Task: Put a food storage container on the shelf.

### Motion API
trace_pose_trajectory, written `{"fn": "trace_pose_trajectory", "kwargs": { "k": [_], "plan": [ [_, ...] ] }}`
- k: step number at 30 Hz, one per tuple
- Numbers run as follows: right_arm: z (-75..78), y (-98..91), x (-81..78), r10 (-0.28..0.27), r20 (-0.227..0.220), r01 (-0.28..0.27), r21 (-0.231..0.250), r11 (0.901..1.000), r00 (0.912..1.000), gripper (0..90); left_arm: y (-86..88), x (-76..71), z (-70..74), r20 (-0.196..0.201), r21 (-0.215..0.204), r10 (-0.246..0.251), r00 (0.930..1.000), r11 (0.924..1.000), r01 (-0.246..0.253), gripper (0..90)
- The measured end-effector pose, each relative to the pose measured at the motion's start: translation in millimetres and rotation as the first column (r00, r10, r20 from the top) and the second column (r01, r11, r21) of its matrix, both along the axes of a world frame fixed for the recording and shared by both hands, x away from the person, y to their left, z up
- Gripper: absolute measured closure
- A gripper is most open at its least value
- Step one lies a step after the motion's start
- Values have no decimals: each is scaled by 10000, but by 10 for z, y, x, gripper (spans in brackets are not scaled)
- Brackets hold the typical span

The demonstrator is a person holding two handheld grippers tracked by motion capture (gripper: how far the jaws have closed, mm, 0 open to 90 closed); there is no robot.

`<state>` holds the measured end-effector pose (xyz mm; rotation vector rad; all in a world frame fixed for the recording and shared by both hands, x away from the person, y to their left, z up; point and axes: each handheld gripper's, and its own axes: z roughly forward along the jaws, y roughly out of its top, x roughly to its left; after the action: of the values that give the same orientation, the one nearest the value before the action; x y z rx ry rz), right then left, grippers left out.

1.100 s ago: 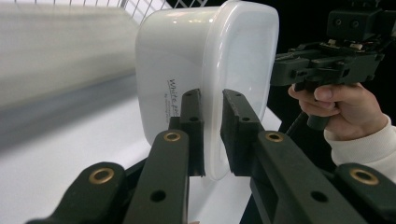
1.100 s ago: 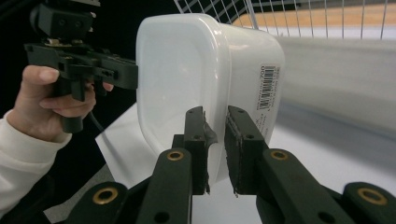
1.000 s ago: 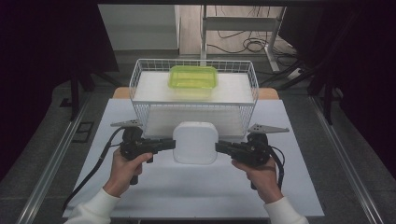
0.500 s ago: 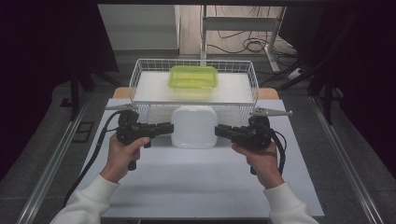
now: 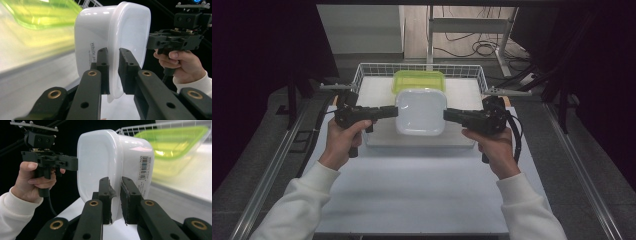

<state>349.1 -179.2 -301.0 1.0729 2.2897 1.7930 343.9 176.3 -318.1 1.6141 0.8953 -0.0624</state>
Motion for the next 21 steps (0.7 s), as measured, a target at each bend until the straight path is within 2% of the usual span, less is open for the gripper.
{"fn": "trace_pose_trajectory", "kwargs": {
  "k": [8, 12, 15, 21],
  "plan": [
    [268, 36, 230, 32, 119, -33, 150, 9999, 9999, 787, 61, 271, 244, 47, -253, -7, 10000, 9997, 8, 793],
    [383, 62, 389, 78, 20, -79, 203, 9998, 10000, 789, 90, 425, 364, 91, -168, 5, 10000, 9999, -4, 793],
    [435, 77, 516, 91, -118, -87, 314, 9995, 9999, 791, 111, 543, 426, 83, -120, 40, 10000, 9999, -39, 793],
    [474, 109, 761, -8, -488, 31, 481, 9988, 9988, 792, 128, 758, 504, -193, -68, 214, 9996, 9997, -216, 793]
  ]
}}
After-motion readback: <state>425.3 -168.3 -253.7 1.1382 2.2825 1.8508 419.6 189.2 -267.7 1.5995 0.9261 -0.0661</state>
